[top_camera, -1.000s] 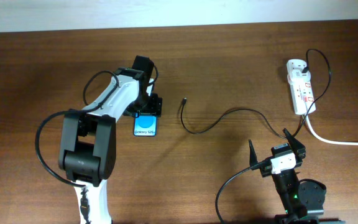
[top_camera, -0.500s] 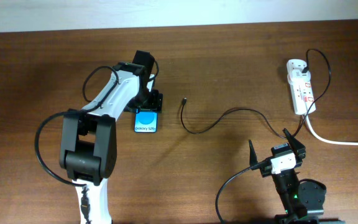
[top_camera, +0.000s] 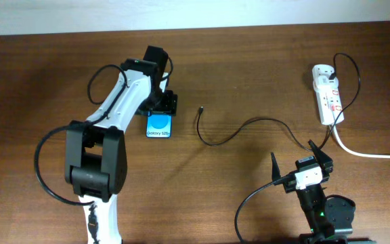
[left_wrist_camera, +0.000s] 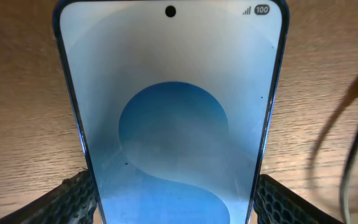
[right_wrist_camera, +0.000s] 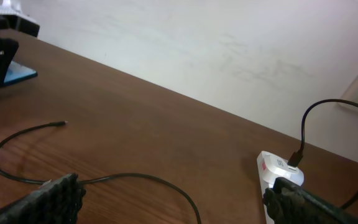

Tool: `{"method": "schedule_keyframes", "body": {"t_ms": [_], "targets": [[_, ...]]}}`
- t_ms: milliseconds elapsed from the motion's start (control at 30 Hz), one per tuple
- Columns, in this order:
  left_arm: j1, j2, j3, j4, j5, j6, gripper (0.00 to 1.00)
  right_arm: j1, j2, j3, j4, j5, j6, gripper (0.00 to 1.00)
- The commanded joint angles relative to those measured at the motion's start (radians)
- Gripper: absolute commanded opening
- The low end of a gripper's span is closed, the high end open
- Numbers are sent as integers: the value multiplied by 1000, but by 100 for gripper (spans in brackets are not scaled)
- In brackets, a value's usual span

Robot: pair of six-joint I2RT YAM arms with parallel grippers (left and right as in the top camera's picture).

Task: Plug charger to phone and switch on socket
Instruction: 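Close the left gripper on the smartphone's bottom edge, then lift the smartphone with the left gripper and tilt it upright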

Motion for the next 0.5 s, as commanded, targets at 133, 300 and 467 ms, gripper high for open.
{"method": "schedule_keyframes", "body": {"t_ms": [133,300,467], "targets": [[-2,5,99,-78,12,11,0,7,-8,-7,-4,9,-3,98],[-2,5,99,-102,74,11,0,7,-8,-7,-4,9,-3,98],[-2,5,100,-100,219,11,0,7,-8,-7,-4,9,-3,98]]}}
